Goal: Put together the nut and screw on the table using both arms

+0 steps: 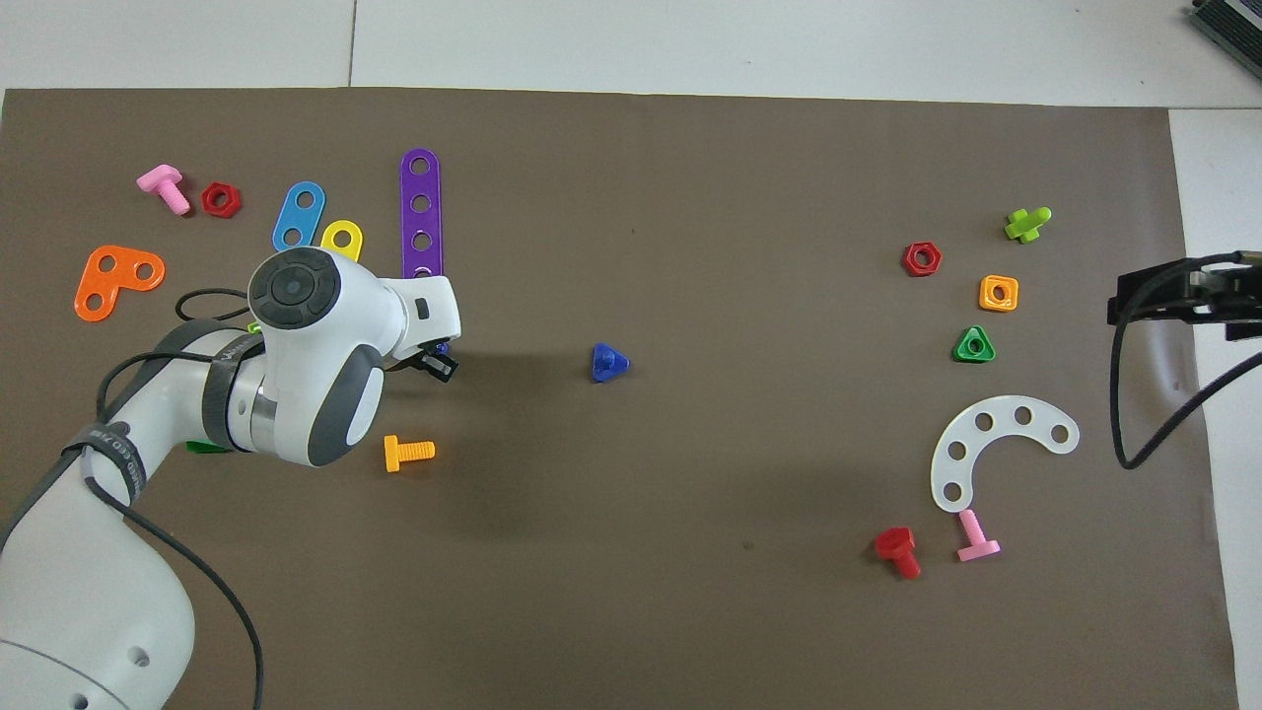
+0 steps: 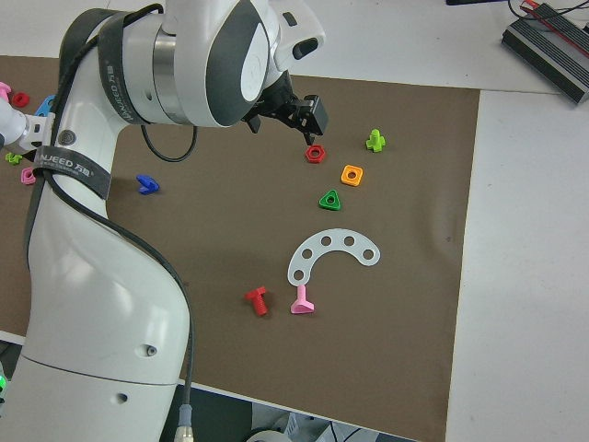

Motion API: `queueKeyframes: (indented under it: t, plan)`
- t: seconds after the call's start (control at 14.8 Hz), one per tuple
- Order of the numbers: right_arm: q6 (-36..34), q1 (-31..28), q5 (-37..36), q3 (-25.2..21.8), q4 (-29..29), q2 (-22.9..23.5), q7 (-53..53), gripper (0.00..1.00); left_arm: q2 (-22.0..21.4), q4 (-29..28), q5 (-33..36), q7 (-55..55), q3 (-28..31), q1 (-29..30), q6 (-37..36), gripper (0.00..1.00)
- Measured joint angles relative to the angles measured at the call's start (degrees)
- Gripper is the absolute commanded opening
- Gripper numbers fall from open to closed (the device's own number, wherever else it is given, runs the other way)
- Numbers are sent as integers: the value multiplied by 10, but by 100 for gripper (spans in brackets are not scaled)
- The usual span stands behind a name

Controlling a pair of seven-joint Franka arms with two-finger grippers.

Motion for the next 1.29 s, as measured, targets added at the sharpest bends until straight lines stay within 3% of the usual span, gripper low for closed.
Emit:
queueKeyframes:
  t: [0.27, 0.54, 0.88, 1.29]
  plan:
    - [-2, 0, 0, 0, -1, 0, 0, 100, 0, 29, -2, -44, 2, 0, -28, 0]
    - [-9, 7, 0, 0, -1, 0, -2, 100, 3, 106, -6, -145, -4, -10, -113, 0]
    - [-34, 15, -1, 2, -1, 0, -2, 100, 21, 173, -14, -291, -5, -63, -156, 0]
    - [-34, 15, -1, 0, -1, 0, -2, 100, 32, 186, -23, -391, -5, -127, -156, 0]
